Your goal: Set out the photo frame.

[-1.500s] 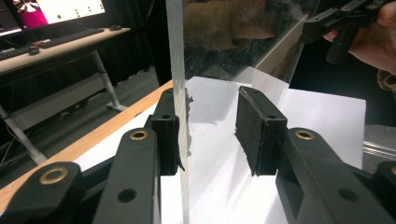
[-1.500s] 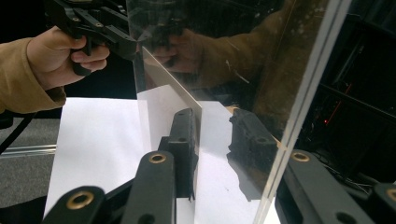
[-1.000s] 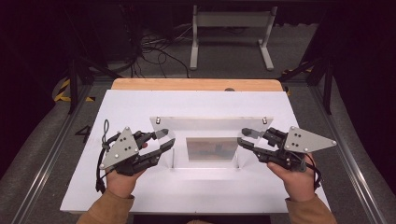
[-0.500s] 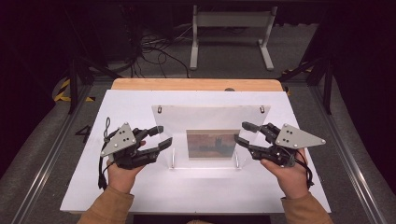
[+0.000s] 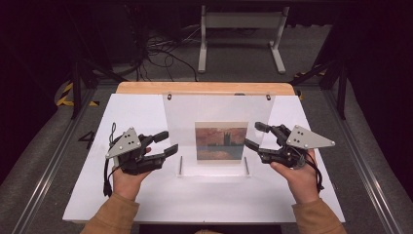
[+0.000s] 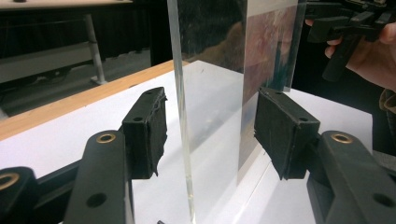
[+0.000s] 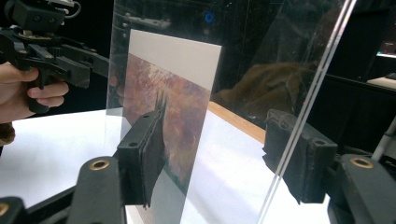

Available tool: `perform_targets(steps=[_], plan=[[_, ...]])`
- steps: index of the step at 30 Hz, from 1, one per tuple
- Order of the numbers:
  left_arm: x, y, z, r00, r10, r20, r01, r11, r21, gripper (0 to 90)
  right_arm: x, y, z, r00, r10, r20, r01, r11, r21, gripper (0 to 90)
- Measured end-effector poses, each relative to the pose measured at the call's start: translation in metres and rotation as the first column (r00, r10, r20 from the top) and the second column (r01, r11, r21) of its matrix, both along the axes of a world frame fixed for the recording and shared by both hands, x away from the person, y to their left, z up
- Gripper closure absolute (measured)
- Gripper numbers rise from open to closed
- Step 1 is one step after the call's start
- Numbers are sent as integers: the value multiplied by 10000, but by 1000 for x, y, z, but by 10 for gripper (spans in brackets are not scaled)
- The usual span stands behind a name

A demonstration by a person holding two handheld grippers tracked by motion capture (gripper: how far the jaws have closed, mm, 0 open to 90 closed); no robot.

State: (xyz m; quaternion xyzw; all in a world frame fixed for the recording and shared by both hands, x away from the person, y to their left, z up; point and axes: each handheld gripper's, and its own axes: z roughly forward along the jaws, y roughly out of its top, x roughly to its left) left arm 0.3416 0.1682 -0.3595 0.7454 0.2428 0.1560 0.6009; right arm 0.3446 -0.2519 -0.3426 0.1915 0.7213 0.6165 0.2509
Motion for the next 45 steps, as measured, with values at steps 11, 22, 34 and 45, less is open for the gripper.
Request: perform_targets(steps=[11, 22, 34, 45], plan=[[2, 5, -4, 9998, 125, -164, -126, 9999, -49, 416, 4, 2, -4, 9998, -198, -74, 196, 9995, -229, 291], [-1, 19, -11, 9979, 516, -405, -499, 9979, 417, 259, -4, -11, 1, 9938, -1009, -472, 961, 9908, -949, 271], [-9, 46, -26, 9924, 955, -781, -878, 9914, 966, 149, -17, -51, -3, 9759, -1765, -1281, 1527, 9724, -1766, 232], [-7, 74, -57, 9792, 1577, -1279, -1390, 9798, 1437, 97, -20, -81, -27, 9452, -2612, -1957, 2269, 9569, -1812, 210]])
